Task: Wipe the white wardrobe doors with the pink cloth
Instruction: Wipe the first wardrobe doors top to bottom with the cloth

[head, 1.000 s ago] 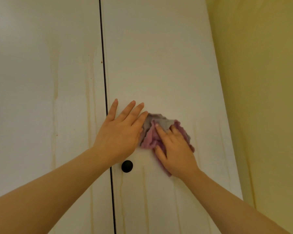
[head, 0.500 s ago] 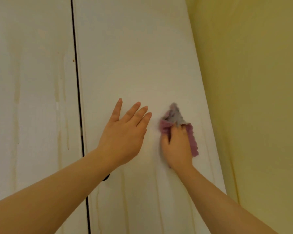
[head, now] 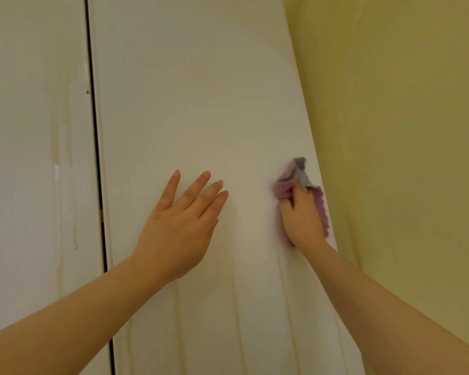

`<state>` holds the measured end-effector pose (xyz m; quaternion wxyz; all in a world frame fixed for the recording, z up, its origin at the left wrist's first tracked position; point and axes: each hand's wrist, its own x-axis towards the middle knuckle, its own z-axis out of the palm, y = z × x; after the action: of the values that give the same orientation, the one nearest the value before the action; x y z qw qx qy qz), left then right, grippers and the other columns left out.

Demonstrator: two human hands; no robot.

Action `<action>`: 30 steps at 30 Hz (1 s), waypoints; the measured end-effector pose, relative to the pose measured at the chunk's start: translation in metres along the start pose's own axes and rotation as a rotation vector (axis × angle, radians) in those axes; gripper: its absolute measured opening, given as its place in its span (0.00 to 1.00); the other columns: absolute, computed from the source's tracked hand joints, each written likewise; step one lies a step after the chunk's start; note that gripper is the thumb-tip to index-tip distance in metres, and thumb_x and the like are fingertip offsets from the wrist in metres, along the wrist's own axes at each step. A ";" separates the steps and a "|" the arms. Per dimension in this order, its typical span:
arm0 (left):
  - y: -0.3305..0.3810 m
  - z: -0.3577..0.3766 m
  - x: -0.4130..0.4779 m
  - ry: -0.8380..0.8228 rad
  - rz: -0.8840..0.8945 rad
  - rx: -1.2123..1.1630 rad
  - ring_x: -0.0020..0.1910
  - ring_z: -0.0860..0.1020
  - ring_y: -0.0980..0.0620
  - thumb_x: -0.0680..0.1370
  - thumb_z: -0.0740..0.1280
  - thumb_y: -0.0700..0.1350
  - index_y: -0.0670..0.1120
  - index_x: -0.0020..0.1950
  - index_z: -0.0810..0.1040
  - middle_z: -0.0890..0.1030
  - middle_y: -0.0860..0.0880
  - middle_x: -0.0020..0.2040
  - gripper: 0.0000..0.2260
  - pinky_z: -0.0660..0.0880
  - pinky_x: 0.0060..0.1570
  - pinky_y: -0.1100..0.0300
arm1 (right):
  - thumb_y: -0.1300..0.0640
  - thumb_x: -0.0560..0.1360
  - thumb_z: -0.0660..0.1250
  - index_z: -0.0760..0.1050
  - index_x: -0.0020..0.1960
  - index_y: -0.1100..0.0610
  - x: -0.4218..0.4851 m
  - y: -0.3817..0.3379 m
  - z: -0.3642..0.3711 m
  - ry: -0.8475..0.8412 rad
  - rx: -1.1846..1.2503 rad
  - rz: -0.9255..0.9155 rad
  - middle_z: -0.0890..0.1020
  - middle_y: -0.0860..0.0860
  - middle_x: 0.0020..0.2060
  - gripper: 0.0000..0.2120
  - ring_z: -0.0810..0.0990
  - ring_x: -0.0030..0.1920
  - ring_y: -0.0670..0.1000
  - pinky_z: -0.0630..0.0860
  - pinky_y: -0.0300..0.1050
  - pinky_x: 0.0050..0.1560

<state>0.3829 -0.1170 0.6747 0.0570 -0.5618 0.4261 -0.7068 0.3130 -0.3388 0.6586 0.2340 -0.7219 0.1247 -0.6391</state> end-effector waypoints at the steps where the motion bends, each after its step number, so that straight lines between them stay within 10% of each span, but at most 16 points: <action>1: -0.001 0.002 -0.001 -0.006 -0.010 0.006 0.67 0.72 0.41 0.79 0.53 0.44 0.39 0.65 0.75 0.76 0.42 0.65 0.20 0.57 0.67 0.38 | 0.58 0.80 0.55 0.59 0.74 0.53 0.000 -0.001 -0.002 -0.030 -0.009 -0.049 0.69 0.54 0.68 0.23 0.65 0.68 0.55 0.63 0.43 0.63; 5: 0.000 0.005 0.000 0.011 -0.065 0.014 0.67 0.71 0.40 0.79 0.54 0.44 0.39 0.66 0.75 0.75 0.42 0.66 0.20 0.57 0.67 0.38 | 0.57 0.80 0.56 0.66 0.70 0.60 0.011 0.011 -0.015 0.077 -0.032 0.195 0.73 0.58 0.64 0.19 0.67 0.66 0.57 0.60 0.43 0.64; 10: 0.002 0.004 -0.003 0.022 -0.108 0.039 0.69 0.69 0.40 0.79 0.54 0.46 0.41 0.67 0.74 0.73 0.41 0.68 0.20 0.56 0.68 0.38 | 0.62 0.79 0.55 0.63 0.72 0.57 -0.014 0.006 -0.007 -0.108 -0.074 -0.077 0.70 0.56 0.66 0.22 0.65 0.68 0.55 0.60 0.43 0.65; 30: 0.002 -0.002 -0.010 -0.049 -0.214 0.043 0.66 0.72 0.37 0.80 0.53 0.48 0.42 0.66 0.76 0.75 0.39 0.65 0.21 0.48 0.67 0.31 | 0.58 0.79 0.51 0.68 0.68 0.57 -0.034 0.020 -0.008 0.021 0.029 0.162 0.75 0.51 0.57 0.19 0.72 0.60 0.53 0.64 0.40 0.56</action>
<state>0.3838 -0.1118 0.6661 0.0036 -0.6199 0.3469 -0.7038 0.3024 -0.3413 0.6196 0.2941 -0.6992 0.1759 -0.6274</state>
